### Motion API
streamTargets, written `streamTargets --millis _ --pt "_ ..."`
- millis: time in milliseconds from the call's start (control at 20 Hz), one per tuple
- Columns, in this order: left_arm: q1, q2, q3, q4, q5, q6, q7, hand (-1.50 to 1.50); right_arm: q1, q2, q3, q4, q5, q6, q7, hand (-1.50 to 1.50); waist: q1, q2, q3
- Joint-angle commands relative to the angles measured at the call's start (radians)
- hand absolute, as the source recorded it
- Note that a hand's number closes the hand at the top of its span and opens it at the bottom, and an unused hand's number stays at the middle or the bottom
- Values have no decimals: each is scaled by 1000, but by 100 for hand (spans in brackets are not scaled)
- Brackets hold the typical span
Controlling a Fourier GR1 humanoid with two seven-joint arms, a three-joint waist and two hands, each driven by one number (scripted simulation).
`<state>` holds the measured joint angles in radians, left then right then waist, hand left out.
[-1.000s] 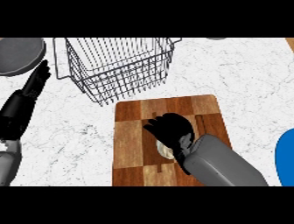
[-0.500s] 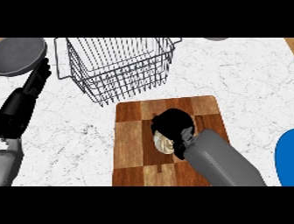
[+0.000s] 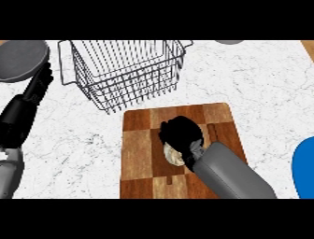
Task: Pick the cupcake from the cutting board and place it in the basket
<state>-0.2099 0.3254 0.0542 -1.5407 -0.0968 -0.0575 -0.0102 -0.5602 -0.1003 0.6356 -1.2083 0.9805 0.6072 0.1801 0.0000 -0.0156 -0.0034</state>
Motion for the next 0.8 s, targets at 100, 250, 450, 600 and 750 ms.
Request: streamTargets --millis 100,250,450,600,750 --pt "41 23 46 8 -5 25 13 0 160 20 -250 33 43 -148 428 150 -117 -14 2" --pt "63 26 72 13 -4 45 16 0 219 26 -381 5 63 -265 616 150 -187 -32 -1" --pt "80 34 77 8 2 36 17 0 261 98 -416 -86 182 -416 906 150 -156 -32 -3" --pt "75 34 72 -5 7 27 22 0 238 99 -395 -223 278 -527 1078 150 -121 -34 -2" --pt "89 22 52 -14 4 18 14 0 176 100 -362 -373 391 -623 1143 150 -94 -38 -1"
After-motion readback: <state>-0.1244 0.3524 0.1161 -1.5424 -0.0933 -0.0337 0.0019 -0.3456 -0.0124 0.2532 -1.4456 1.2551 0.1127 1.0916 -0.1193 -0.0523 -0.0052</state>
